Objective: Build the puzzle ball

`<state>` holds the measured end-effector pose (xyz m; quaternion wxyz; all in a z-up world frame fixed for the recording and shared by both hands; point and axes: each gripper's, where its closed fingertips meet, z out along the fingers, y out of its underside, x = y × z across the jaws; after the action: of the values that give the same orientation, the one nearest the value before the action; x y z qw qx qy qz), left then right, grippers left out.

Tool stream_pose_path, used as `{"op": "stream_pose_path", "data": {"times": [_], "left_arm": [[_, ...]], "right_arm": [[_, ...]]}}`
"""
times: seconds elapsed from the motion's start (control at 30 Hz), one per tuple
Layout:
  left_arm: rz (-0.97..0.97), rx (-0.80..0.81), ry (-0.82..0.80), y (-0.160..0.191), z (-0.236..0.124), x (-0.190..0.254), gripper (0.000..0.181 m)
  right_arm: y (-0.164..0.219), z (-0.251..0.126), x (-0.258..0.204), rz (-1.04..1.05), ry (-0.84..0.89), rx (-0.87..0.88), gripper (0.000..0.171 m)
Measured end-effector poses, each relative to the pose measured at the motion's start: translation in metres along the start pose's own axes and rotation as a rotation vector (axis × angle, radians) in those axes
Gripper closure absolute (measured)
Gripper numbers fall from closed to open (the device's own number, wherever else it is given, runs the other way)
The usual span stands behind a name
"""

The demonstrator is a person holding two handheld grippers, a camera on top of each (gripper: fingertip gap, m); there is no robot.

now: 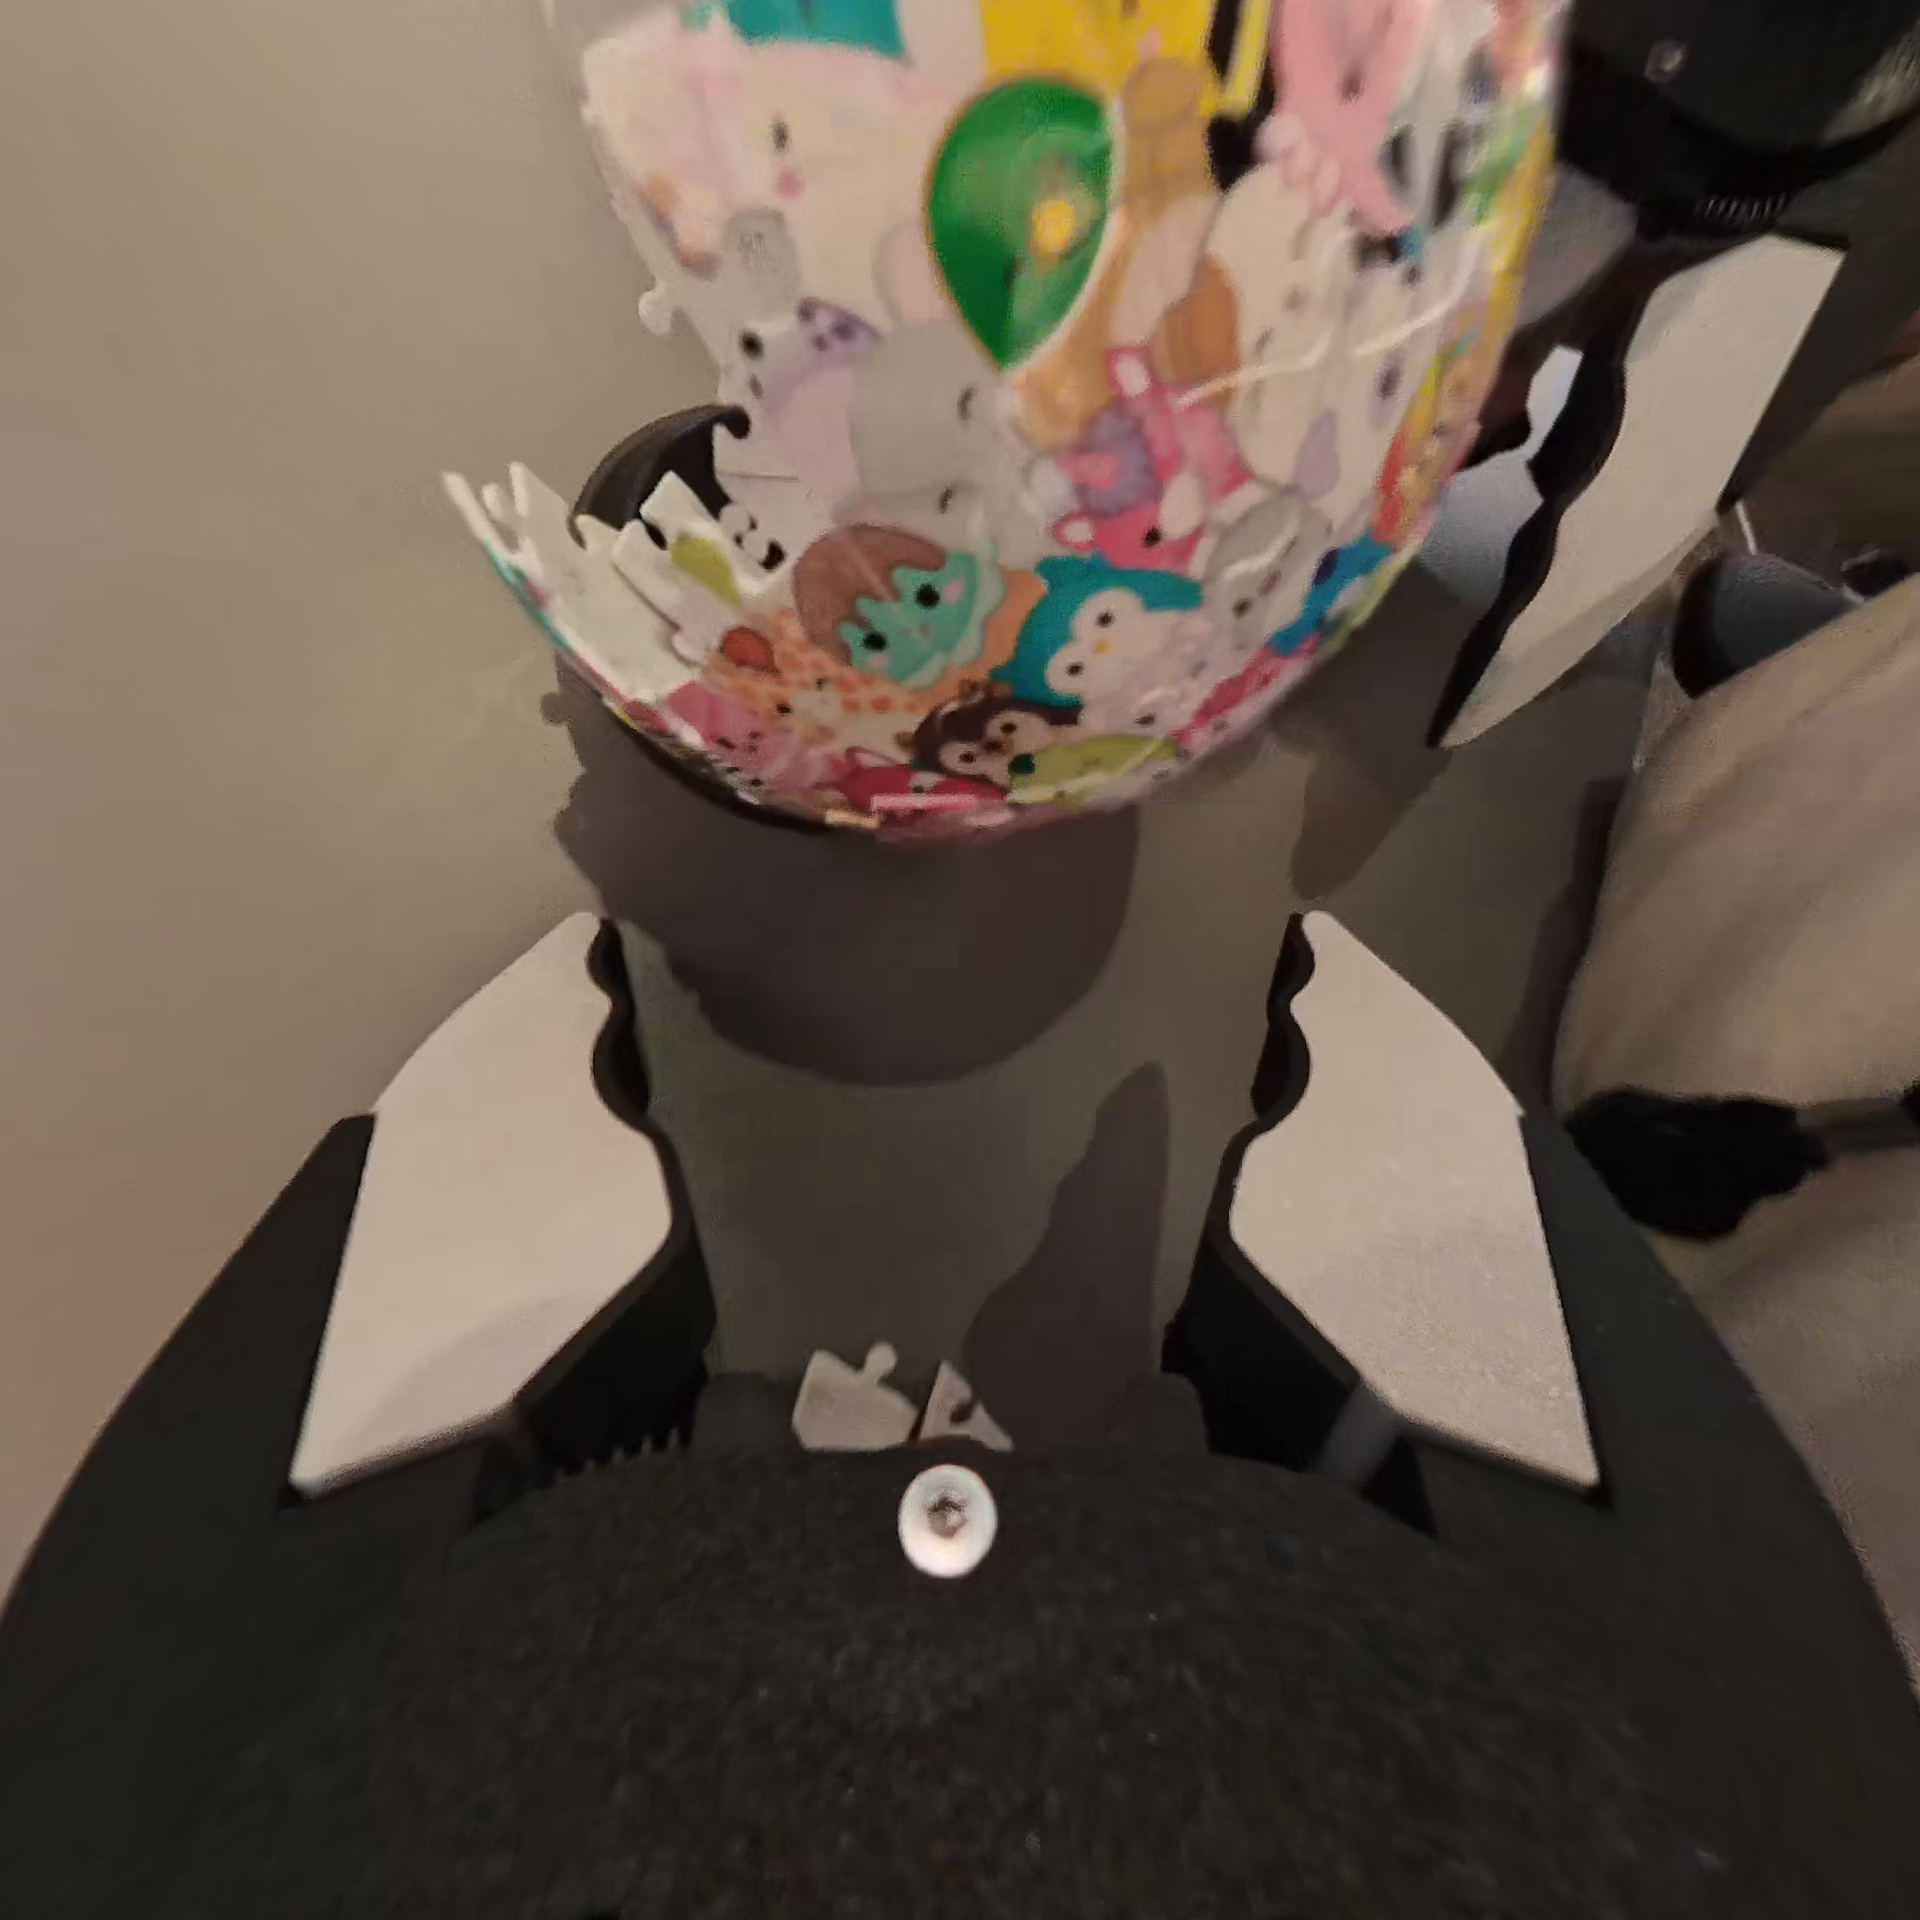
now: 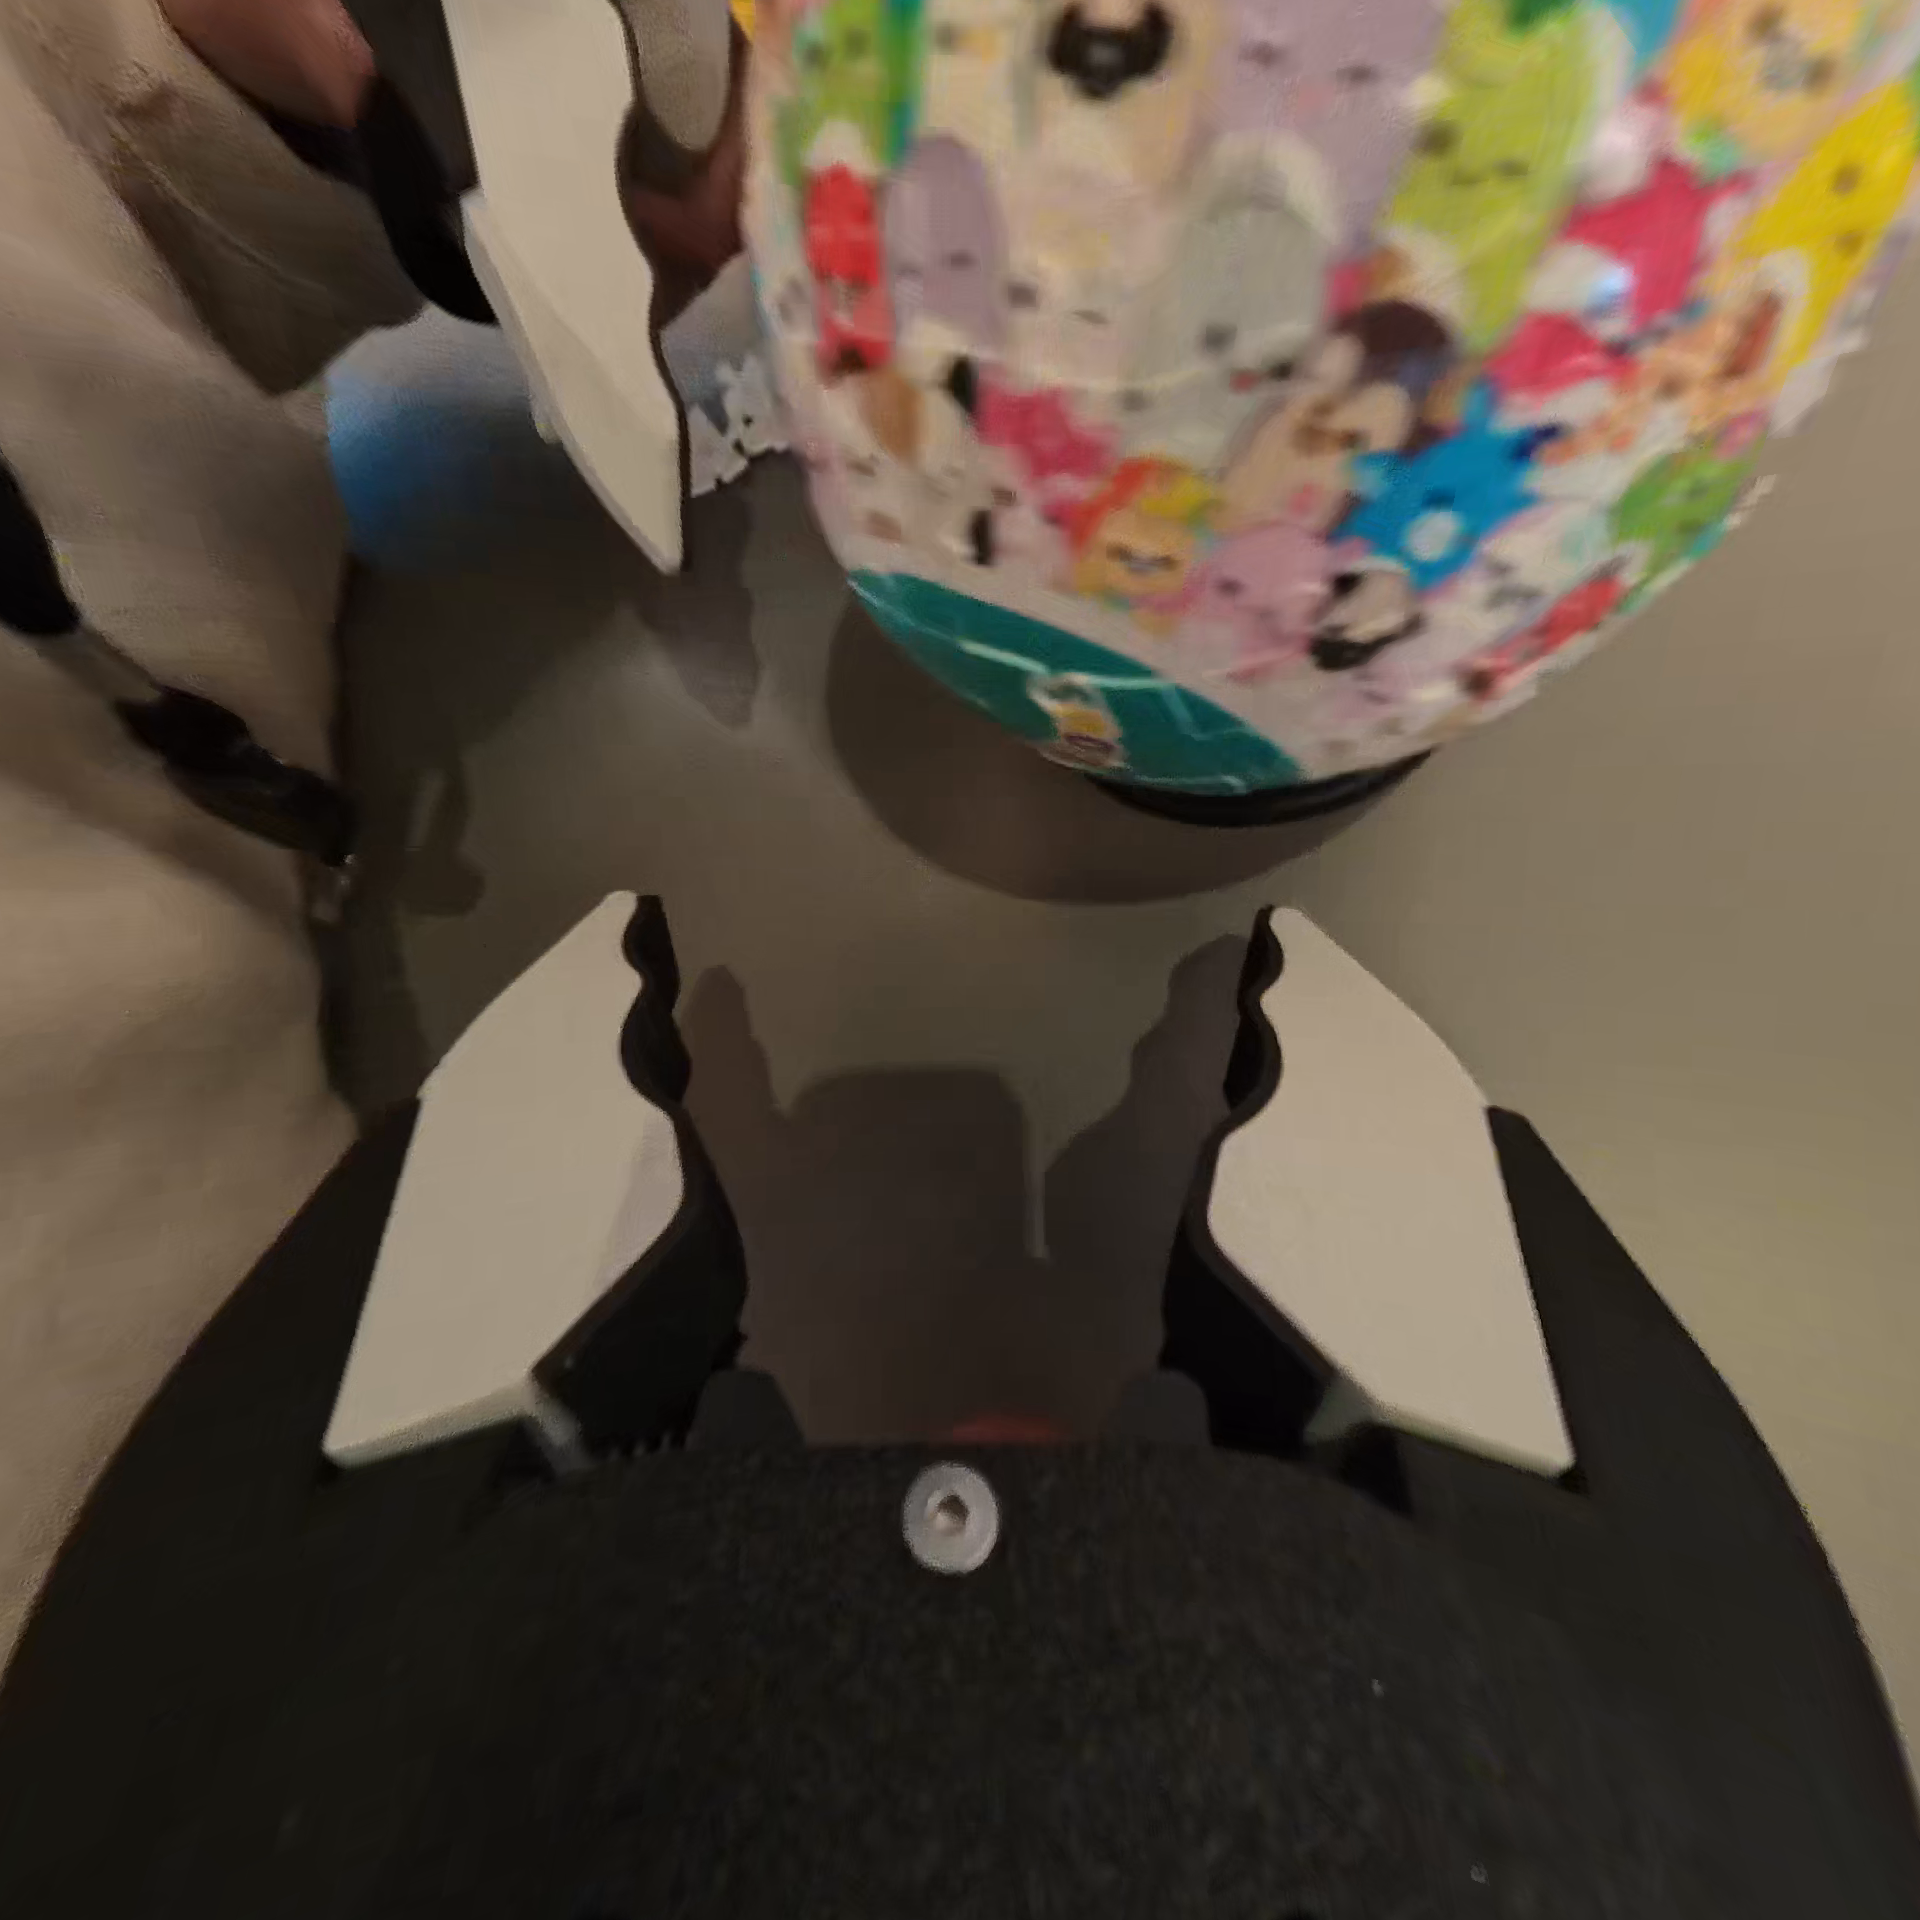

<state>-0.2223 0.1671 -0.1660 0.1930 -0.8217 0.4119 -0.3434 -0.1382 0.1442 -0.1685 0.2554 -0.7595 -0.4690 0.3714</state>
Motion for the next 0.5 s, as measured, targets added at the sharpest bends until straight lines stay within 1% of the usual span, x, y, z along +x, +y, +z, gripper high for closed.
{"op": "stream_pose_path", "data": {"times": [0.03,0.07,0.1,0.13,0.17,0.2,0.23,0.27,0.3,0.33,0.37,0.4,0.43,0.47,0.5], "left_arm": [[0.027,-0.012,0.014,-0.002,-0.009,0.003,0.066],[0.069,-0.032,0.031,-0.005,-0.02,0.008,0.066],[0.121,-0.05,0.042,-0.011,-0.034,0.013,0.067],[0.179,-0.057,0.062,-0.021,-0.049,0.018,0.072],[0.246,-0.075,0.104,-0.031,-0.064,0.025,0.084],[0.327,-0.118,0.141,-0.038,-0.078,0.028,0.103],[0.4,-0.168,0.137,-0.046,-0.088,0.022,0.133],[0.45,-0.224,0.114,-0.055,-0.092,0.012,0.141],[0.471,-0.282,0.105,-0.063,-0.094,0.006,0.128],[0.483,-0.312,0.129,-0.072,-0.093,0.006,0.126],[0.494,-0.295,0.192,-0.082,-0.091,0.009,0.127],[0.512,-0.266,0.251,-0.09,-0.087,0.008,0.133],[0.551,-0.269,0.283,-0.093,-0.08,-0.001,0.133],[0.591,-0.311,0.297,-0.089,-0.069,-0.015,0.125],[0.615,-0.373,0.315,-0.081,-0.058,-0.031,0.125]], "right_arm": [[-0.002,0.003,-0.006,0.001,0.036,0.016,0.075],[-0.002,0.007,-0.007,0.005,0.094,0.012,0.085],[-0.003,0.01,-0.006,0.011,0.17,0.01,0.087],[-0.007,0.014,-0.008,0.016,0.214,0.028,0.087],[-0.01,0.019,-0.014,0.009,0.233,0.049,0.089],[-0.011,0.022,-0.016,0.009,0.272,0.054,0.096],[-0.011,0.024,-0.016,0.01,0.312,0.057,0.099],[-0.012,0.024,-0.015,0.006,0.353,0.067,0.094],[-0.013,0.024,-0.015,0.002,0.386,0.069,0.092],[-0.014,0.023,-0.015,0.004,0.413,0.071,0.095],[-0.014,0.023,-0.015,0.016,0.429,0.076,0.098],[-0.014,0.024,-0.014,0.045,0.441,0.079,0.098],[-0.012,0.025,-0.013,0.085,0.456,0.079,0.098],[-0.01,0.025,-0.01,0.122,0.479,0.08,0.096],[-0.006,0.026,-0.009,0.149,0.489,0.075,0.1]]}}
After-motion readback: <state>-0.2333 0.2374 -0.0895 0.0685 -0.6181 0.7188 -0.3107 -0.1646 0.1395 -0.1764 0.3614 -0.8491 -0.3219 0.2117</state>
